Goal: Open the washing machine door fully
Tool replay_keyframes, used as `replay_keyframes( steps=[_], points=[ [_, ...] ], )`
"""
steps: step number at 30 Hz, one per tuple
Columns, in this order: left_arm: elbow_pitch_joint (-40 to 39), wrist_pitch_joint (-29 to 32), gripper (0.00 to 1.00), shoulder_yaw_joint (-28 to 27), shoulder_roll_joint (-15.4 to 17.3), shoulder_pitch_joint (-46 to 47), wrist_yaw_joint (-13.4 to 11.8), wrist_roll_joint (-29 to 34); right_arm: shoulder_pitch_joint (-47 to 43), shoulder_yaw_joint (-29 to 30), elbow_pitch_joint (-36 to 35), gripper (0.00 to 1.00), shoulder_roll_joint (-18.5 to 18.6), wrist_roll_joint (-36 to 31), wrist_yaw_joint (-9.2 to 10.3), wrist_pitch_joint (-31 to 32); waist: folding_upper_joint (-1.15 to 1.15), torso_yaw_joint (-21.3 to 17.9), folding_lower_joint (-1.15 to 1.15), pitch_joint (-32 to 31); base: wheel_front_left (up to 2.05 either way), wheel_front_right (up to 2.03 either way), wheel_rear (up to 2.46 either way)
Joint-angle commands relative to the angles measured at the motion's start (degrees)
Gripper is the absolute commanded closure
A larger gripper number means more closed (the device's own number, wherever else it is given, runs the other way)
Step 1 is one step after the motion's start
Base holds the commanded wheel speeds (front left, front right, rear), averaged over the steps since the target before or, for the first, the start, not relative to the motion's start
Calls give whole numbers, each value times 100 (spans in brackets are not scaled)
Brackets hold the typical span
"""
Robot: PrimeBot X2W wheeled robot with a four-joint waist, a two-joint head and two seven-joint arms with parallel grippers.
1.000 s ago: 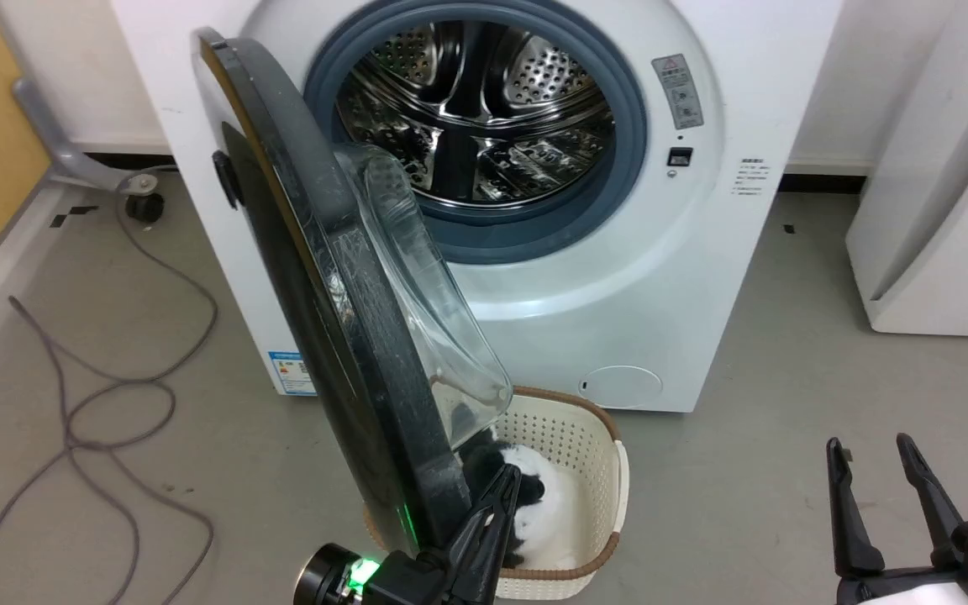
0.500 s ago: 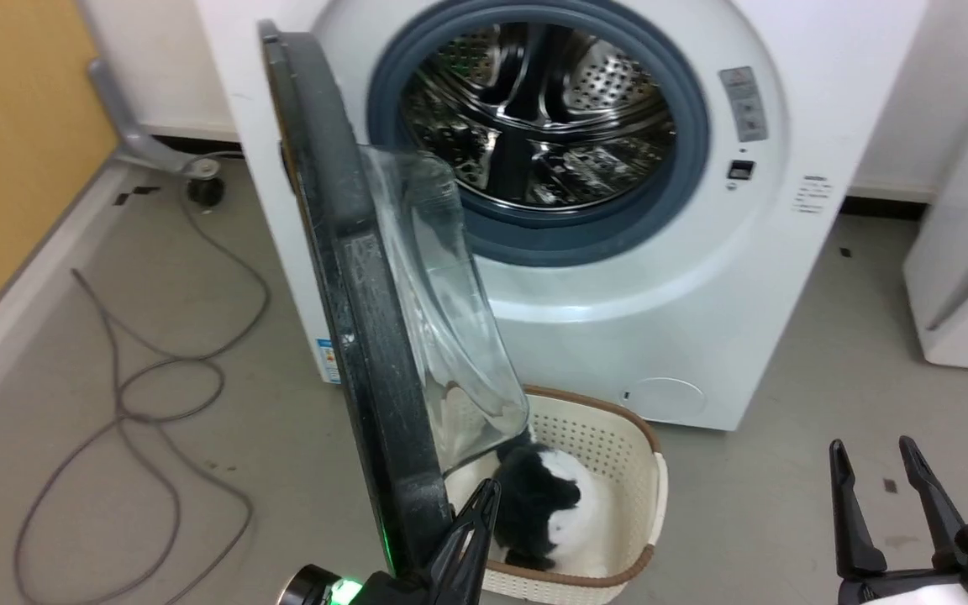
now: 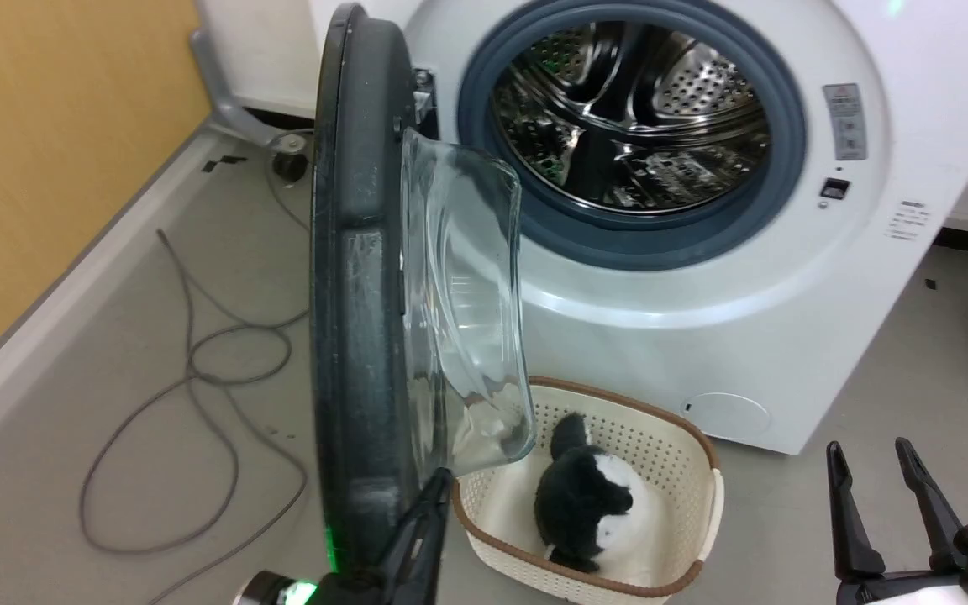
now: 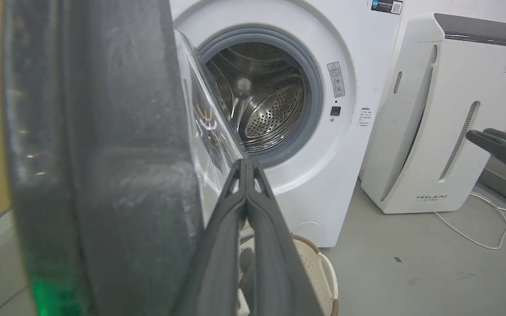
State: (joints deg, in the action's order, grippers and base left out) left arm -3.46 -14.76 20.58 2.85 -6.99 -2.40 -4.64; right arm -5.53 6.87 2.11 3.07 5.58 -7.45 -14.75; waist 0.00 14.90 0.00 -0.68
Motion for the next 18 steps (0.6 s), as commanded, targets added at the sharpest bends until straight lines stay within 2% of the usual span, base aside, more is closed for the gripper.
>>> replay_keyframes(
  steps=[1, 11, 18],
  points=[
    [-9, -24, 100, -71, 49, -69, -42, 27, -30, -3, 15, 0, -19, 37, -3, -25, 0, 45, 0, 18, 0, 0, 0],
    [-133, -24, 100, -879, 202, -83, -274, -27, -9, -1, 4, 0, -19, 8, -3, -25, 0, 271, 0, 190, 0, 0, 0],
    [-186, -24, 100, -1738, 363, 96, -482, -113, 121, -36, -29, 0, -19, -110, -3, -25, 0, 249, 0, 481, 0, 0, 0]
  ],
)
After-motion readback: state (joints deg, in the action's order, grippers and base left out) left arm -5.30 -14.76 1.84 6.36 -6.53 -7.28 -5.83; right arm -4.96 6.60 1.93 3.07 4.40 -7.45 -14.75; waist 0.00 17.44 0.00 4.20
